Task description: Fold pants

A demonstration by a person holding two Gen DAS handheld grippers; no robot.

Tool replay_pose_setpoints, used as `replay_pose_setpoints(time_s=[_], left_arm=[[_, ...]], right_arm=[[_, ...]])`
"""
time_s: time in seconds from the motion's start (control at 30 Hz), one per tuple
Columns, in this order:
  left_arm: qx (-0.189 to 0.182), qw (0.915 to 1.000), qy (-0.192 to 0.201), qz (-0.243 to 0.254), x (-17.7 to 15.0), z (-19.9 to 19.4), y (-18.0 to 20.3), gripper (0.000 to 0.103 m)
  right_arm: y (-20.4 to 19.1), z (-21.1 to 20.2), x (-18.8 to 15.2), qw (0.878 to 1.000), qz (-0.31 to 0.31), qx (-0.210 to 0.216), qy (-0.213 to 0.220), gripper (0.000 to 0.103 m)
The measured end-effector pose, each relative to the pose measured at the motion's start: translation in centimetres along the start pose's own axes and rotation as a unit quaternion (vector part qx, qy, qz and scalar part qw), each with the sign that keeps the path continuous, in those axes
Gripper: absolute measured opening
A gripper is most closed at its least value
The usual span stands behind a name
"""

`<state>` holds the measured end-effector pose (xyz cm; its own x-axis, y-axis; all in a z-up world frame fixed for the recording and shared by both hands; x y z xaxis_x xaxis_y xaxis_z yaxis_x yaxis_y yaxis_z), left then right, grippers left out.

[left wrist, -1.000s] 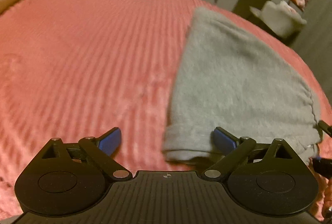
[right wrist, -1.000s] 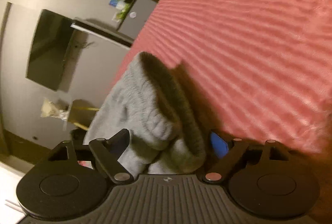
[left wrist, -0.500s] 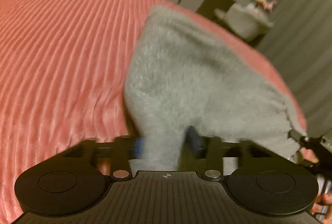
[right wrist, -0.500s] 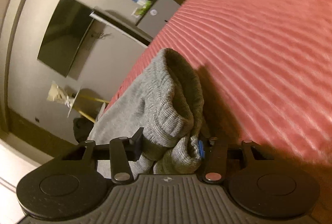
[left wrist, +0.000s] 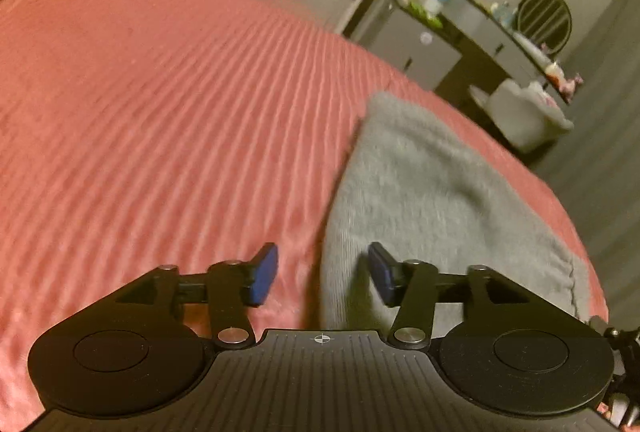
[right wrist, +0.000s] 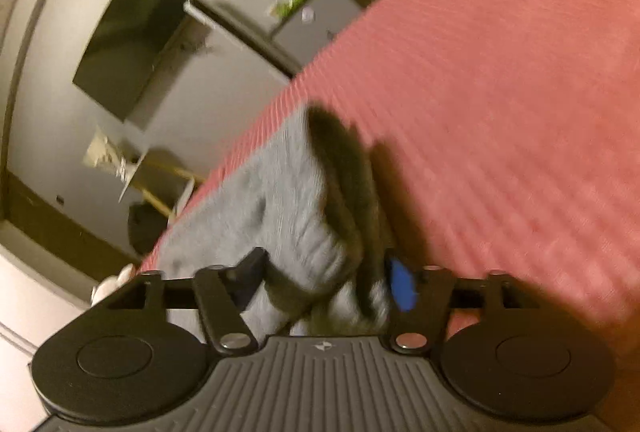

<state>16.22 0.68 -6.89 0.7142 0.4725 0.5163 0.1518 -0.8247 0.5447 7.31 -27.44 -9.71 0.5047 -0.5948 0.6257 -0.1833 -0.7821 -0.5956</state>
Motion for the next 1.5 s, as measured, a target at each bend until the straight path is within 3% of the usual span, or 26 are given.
replay_pose_setpoints(time_s=[0.07,0.2,0.27,0.43,0.6,0.73,0.83,0.87,0.93,1.03,1.13,1.27,1.43,1.5], left_arm=[[-0.013,0.9998,-0.011,0.010,0.3,-0.2,0.4,0.088],[-0.066,0.9940,-0.083,0.028,-0.7,2.1,2.5,0.096],[-0.067,0.9903,-0.118,0.032,-1.1,4.1,2.9,0.096],[-0.067,0.9815,-0.163,0.074,-1.1,8.1,4.2,0.094],[-0.115,0.9711,-0.207,0.026,0.6,11.2,4.7,0.100],[-0.139,0.9640,-0.225,-0.031,1.4,12.7,4.2,0.102],[-0.130,0.9686,-0.211,-0.023,1.1,12.3,4.0,0.097],[-0.118,0.9729,-0.199,0.000,0.9,12.1,4.1,0.084],[-0.115,0.9762,-0.181,0.032,0.3,11.3,5.0,0.065],[-0.121,0.9789,-0.164,0.020,0.5,10.6,4.8,0.049],[-0.118,0.9838,-0.131,0.031,1.3,8.8,5.1,0.021],[-0.118,0.9850,-0.109,0.062,2.4,7.5,7.5,0.019],[-0.143,0.9853,-0.054,0.076,5.0,6.7,11.5,0.019],[-0.104,0.9913,-0.020,0.078,6.0,6.9,11.7,0.042]], right_arm=[[0.6,-0.7,1.1,1.000,-0.001,-0.001,0.019,0.079],[1.3,1.6,0.4,0.997,0.051,0.048,-0.030,0.079],[1.2,3.5,-0.3,0.996,0.044,0.052,-0.065,0.081],[1.2,6.2,0.5,0.993,0.030,0.072,-0.084,0.087],[0.6,8.9,1.2,0.990,0.029,0.111,-0.086,0.095],[0.7,9.8,1.9,0.985,0.072,0.133,-0.081,0.098],[0.0,10.8,2.0,0.987,0.064,0.110,-0.093,0.093],[-0.3,10.8,2.0,0.989,0.052,0.101,-0.090,0.081],[-0.6,10.3,1.7,0.994,0.016,0.075,-0.083,0.064],[-0.5,9.4,1.3,0.992,-0.001,0.100,-0.071,0.060],[-0.6,9.2,1.8,0.993,0.004,0.108,-0.057,0.058],[-2.7,7.3,3.7,0.988,-0.004,0.152,0.003,0.055],[-4.6,6.4,6.5,0.987,-0.022,0.149,0.064,0.055],[-4.3,5.9,7.3,0.985,-0.036,0.139,0.091,0.061]])
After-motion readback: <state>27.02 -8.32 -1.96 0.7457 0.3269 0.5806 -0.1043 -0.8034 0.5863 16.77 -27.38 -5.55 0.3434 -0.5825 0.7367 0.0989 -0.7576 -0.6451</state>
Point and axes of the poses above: each gripper's, at about its wrist camera, not at the fingertips, and z roughly the way its jaws point, y to its right, x to its top, the point moved 9 cm from there along z, roughly the way its jaws point, and after that the axes turned 9 degrees about -z, right-handed, at the moved point
